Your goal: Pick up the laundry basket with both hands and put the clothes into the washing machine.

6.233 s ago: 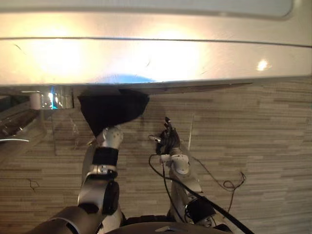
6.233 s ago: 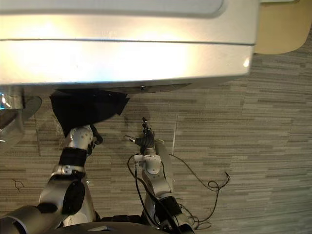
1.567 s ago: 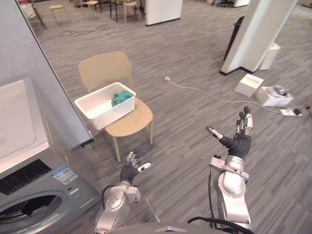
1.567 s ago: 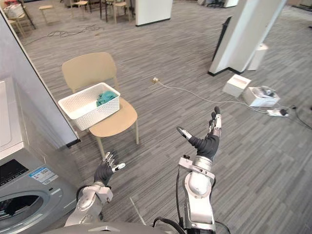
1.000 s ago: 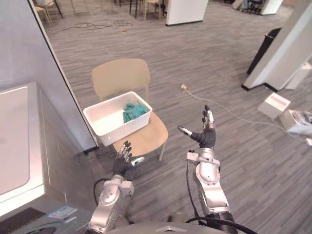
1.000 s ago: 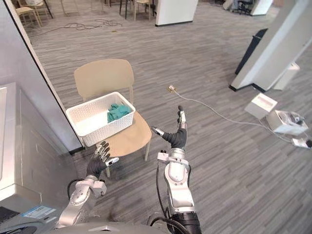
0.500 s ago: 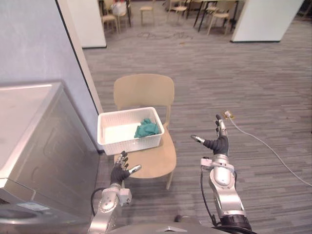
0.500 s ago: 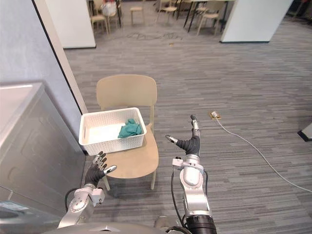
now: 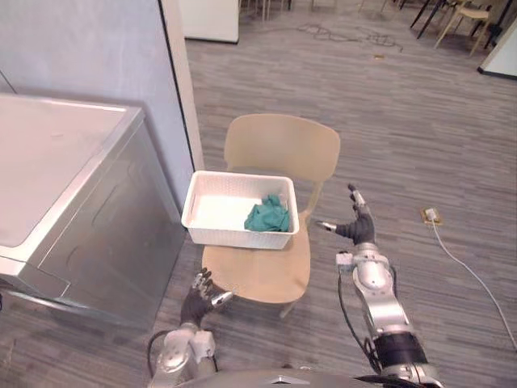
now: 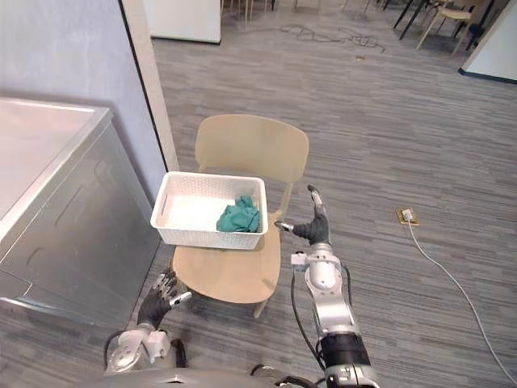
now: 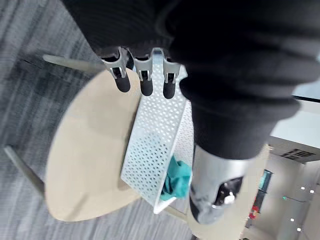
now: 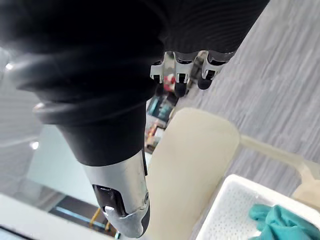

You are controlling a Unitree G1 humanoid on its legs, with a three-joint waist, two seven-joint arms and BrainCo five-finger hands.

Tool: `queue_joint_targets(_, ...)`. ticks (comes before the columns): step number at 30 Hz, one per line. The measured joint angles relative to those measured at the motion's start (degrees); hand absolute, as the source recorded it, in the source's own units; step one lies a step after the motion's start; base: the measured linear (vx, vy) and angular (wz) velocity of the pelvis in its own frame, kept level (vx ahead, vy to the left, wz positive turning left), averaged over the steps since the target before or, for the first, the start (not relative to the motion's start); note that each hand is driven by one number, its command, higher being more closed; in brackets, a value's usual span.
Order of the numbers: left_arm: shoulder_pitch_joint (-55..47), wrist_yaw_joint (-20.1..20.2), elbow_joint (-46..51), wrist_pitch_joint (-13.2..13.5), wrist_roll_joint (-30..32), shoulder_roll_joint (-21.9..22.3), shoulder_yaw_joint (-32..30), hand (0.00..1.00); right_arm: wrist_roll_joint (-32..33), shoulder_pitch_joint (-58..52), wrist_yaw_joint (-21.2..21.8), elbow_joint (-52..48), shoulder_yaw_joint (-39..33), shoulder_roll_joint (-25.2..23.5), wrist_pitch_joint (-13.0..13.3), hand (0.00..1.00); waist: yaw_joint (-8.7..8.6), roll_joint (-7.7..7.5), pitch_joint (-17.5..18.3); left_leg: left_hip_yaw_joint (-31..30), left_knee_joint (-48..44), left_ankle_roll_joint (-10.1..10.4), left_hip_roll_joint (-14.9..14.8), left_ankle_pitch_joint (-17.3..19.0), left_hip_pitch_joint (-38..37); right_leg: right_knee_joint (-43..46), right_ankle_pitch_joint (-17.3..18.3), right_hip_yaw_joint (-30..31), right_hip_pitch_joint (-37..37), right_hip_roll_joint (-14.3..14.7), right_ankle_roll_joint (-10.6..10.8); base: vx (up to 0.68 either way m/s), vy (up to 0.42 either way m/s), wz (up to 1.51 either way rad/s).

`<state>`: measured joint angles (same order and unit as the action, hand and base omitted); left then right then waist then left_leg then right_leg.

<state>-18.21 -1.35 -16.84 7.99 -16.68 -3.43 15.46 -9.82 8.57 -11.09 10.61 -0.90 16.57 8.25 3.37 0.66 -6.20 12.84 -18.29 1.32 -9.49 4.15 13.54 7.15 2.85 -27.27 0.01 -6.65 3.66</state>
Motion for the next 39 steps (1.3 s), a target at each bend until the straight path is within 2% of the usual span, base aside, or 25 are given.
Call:
queue_joint_targets(2, 1.02, 1.08, 0.69, -0.03, -0.01, -2.19, 0.44, 0.0, -1.73, 8.55, 0.77, 3.47, 3.57, 3.82, 0.38, 0.0, 0.21, -1.52, -1.58, -0.3, 2.68, -1.05, 1.83, -2.81, 3.46, -0.1, -1.18, -0.37, -4.35, -1.13, -0.13, 0.0, 0.112, 0.29)
queue_joint_targets(4, 2.72, 1.78, 1.66, -0.03, -0.08, -2.57, 0.53, 0.0, -1.89, 16.12, 2.07, 6.82, 6.95, 6.75, 0.65, 0.0, 1.06, -1.87, -3.65, -0.12, 5.96, -1.57, 3.07, -5.4, 5.55, -0.17, -2.31, -0.32, -7.84, -1.97, -0.06, -0.08, 0.105, 0.11)
queue_joint_targets(7, 3.95, 2.01, 2.77, 0.14, -0.07, -2.77, 0.52, 0.0, -2.03, 21.15, 3.77, 8.63, 10.7, 9.05, 0.73, 0.0, 2.15, -2.33, -5.74, 0.17, 9.76, -2.01, 3.85, -8.13, 7.84, -0.72, -3.72, -0.28, -11.61, -2.19, -0.11, -0.09, 0.043, 0.04)
queue_joint_targets(9, 4.69, 2.01, 2.77, 0.15, -0.06, -3.3, 0.37, 0.0, -2.48, 21.79, 4.83, 8.54, 12.04, 9.92, 0.73, 0.0, 2.39, -3.11, -7.07, 0.43, 10.67, -2.15, 3.89, -9.03, 8.58, -1.05, -4.32, -0.1, -12.7, -2.08, -0.3, -0.02, -0.005, -0.05)
queue_joint_targets(11, 6.06, 1.8, 2.79, 0.22, -0.03, -3.52, -0.12, 0.0, -3.07, 21.96, 5.99, 8.52, 12.71, 11.8, 0.62, 0.0, 2.36, -5.04, -9.01, 0.3, 10.83, -2.28, 3.78, -9.62, 10.51, -1.73, -5.23, 0.07, -14.58, -1.71, -0.44, -0.03, -0.001, -0.08)
queue_joint_targets(12, 6.5, 1.7, 2.79, 0.31, -0.01, -3.69, -0.49, 0.0, -3.06, 22.15, 6.36, 8.52, 12.71, 12.49, 0.48, 0.0, 2.39, -5.51, -9.76, 0.3, 10.88, -2.29, 3.73, -9.74, 10.84, -1.99, -5.53, 0.08, -14.84, -1.58, -0.5, -0.04, 0.007, -0.06)
queue_joint_targets(13, 7.42, 1.59, 2.81, 0.52, 0.01, -3.85, -1.27, 0.0, -3.02, 22.86, 7.38, 8.54, 12.77, 14.04, 0.21, 0.0, 2.31, -6.55, -11.23, 0.27, 10.89, -2.3, 3.63, -9.97, 11.69, -2.29, -5.97, 0.1, -15.55, -1.43, -0.61, -0.03, 0.009, -0.03)
queue_joint_targets(16, 10.24, 1.12, 2.95, 0.75, 0.01, -4.78, -2.08, 0.0, -2.92, 26.39, 9.48, 9.26, 13.99, 18.17, -0.21, 0.0, 2.26, -8.05, -14.59, -0.03, 10.79, -2.6, 3.41, -10.52, 14.01, -2.95, -7.0, -0.12, -17.43, -1.07, -0.94, -0.05, 0.021, 0.01)
queue_joint_targets(20, 11.98, 0.06, 5.22, 1.35, -0.01, -5.0, -4.31, 0.0, -2.9, 34.69, 9.91, 16.5, 16.52, 20.64, -1.19, 0.0, 3.18, -8.35, -17.54, -0.18, 10.86, -2.75, 3.21, -11.29, 15.93, -4.89, -8.63, -0.32, -18.55, -0.46, -1.1, -0.03, 0.02, 0.0)
queue_joint_targets(23, 12.84, -0.99, 5.24, 1.57, -0.08, -4.95, -4.43, 0.0, -2.8, 38.18, 11.46, 18.8, 18.39, 22.93, -1.92, 0.0, 4.28, -8.59, -17.79, -0.4, 10.87, -2.83, 2.95, -12.04, 18.03, -6.11, -9.54, -0.64, -19.98, 0.08, -1.34, 0.0, 0.0, 0.0)
queue_joint_targets(28, 13.24, -0.95, 7.49, 1.82, -1.36, -4.76, -4.22, 0.0, -1.35, 42.53, 12.0, 24.14, 21.34, 24.24, -2.25, 0.0, 4.54, -8.9, -19.71, -1.75, 11.36, -2.65, 2.77, -12.67, 19.46, -6.77, -9.88, -1.89, -20.56, 0.54, -1.62, -0.02, 0.021, 0.09)
queue_joint_targets(33, 14.88, -0.84, 9.65, 2.57, -5.93, -4.27, -3.74, 0.0, -0.69, 49.73, 11.57, 32.63, 23.09, 24.47, -2.32, 0.0, 5.59, -8.94, -20.77, -1.94, 13.46, -2.38, 2.36, -14.72, 21.64, -8.27, -11.11, -2.56, -22.83, 1.47, -2.23, -0.01, 0.003, 0.01)
queue_joint_targets(39, 15.78, 0.27, 13.39, 3.32, -10.93, -3.32, -0.03, 0.0, 0.66, 56.62, 11.03, 40.09, 23.29, 24.91, -1.62, 0.0, 5.54, -8.45, -21.38, -3.22, 18.71, -1.47, 2.37, -17.94, 21.72, -8.83, -11.25, -3.88, -24.34, 2.31, -2.34, 0.01, 0.025, 0.07)
